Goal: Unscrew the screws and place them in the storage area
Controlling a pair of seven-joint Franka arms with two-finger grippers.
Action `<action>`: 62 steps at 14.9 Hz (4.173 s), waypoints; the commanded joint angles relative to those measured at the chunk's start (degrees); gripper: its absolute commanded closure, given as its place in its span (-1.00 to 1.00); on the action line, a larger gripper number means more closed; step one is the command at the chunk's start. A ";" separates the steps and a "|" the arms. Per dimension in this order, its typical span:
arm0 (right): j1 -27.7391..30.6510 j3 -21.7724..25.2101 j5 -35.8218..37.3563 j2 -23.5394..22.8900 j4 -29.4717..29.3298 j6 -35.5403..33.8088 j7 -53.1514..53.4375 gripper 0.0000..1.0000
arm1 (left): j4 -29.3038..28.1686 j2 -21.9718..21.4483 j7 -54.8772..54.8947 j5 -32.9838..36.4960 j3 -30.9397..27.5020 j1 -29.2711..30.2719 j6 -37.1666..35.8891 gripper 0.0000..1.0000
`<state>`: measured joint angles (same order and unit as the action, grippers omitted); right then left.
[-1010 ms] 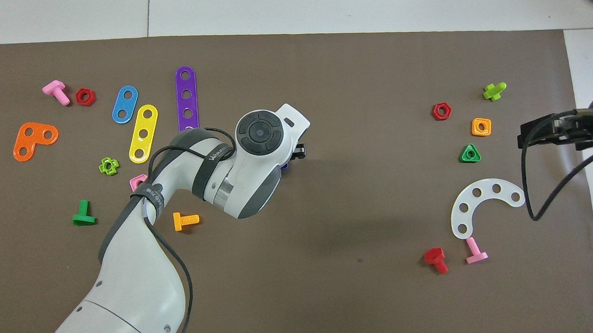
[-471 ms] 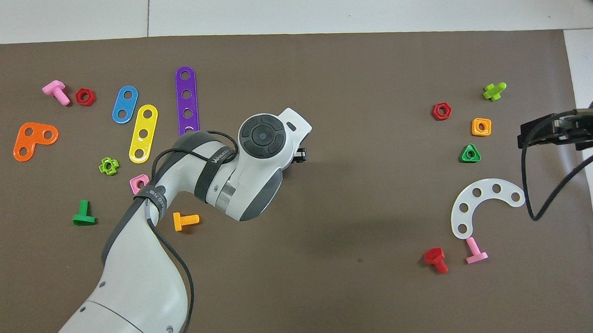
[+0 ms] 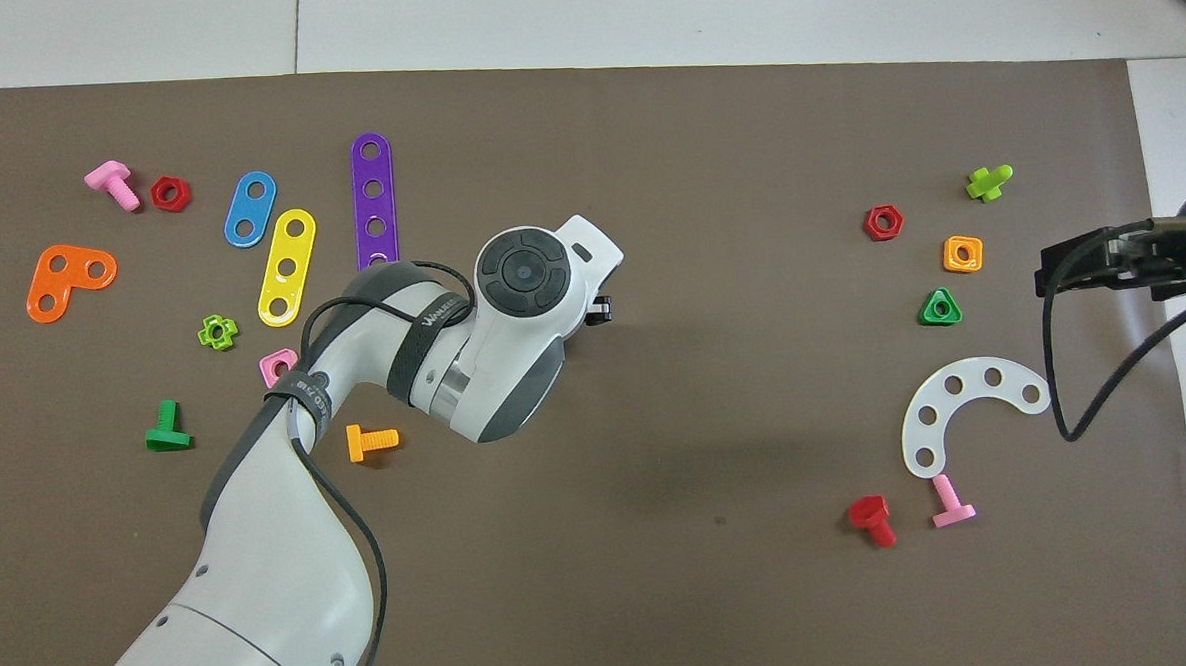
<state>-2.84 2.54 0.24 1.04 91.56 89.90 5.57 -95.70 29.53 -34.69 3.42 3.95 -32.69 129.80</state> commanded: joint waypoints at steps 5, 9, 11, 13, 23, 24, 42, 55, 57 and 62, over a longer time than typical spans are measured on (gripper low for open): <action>0.46 -0.43 -1.03 0.81 0.64 0.01 0.85 -1.00 | -0.37 -1.41 0.15 1.07 -0.70 -0.44 -0.16 0.26; 0.91 -0.08 -1.03 0.98 0.55 -0.52 1.11 -1.00 | 5.60 -0.62 0.15 0.02 -0.61 0.08 -7.78 0.25; 1.08 -0.17 -1.03 0.98 0.64 0.18 1.29 -1.00 | 9.98 0.26 0.15 -1.30 -0.70 0.17 -13.58 0.25; 1.08 0.01 -0.77 0.98 0.64 0.36 1.20 -1.00 | 14.91 1.31 0.23 -1.57 -0.61 0.35 -19.03 0.24; -7.34 -0.61 -1.82 -0.16 2.13 7.55 8.73 -1.00 | 5.64 -6.40 22.09 -3.94 -0.79 14.04 -19.85 0.27; -9.27 -0.61 -1.82 -1.72 2.05 8.35 11.19 -1.00 | 3.44 -7.46 25.08 -4.29 -0.79 15.54 -19.50 0.28; -32.58 -0.87 -0.42 -30.81 -5.07 39.55 31.26 -1.00 | -5.66 -15.47 40.40 -4.91 -0.70 23.72 -14.54 -1.00; -34.69 -0.87 3.89 -34.52 1.17 50.02 30.47 -0.22 | -1.86 -30.67 40.95 -5.35 -1.84 34.28 -33.29 -1.00; -34.69 -0.87 3.89 -34.44 1.43 50.02 30.38 -0.09 | -1.60 -31.90 36.73 -5.35 -1.93 34.19 -34.43 -1.00; -34.69 -0.87 3.89 -34.44 1.52 49.93 30.38 0.23 | -2.03 -34.28 34.43 -4.56 -1.58 33.31 -38.30 -1.00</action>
<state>-37.86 1.81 2.95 -34.21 91.66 138.48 36.81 -96.92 -3.20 1.38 -1.00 2.38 1.15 93.56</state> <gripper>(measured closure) 0.568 0.000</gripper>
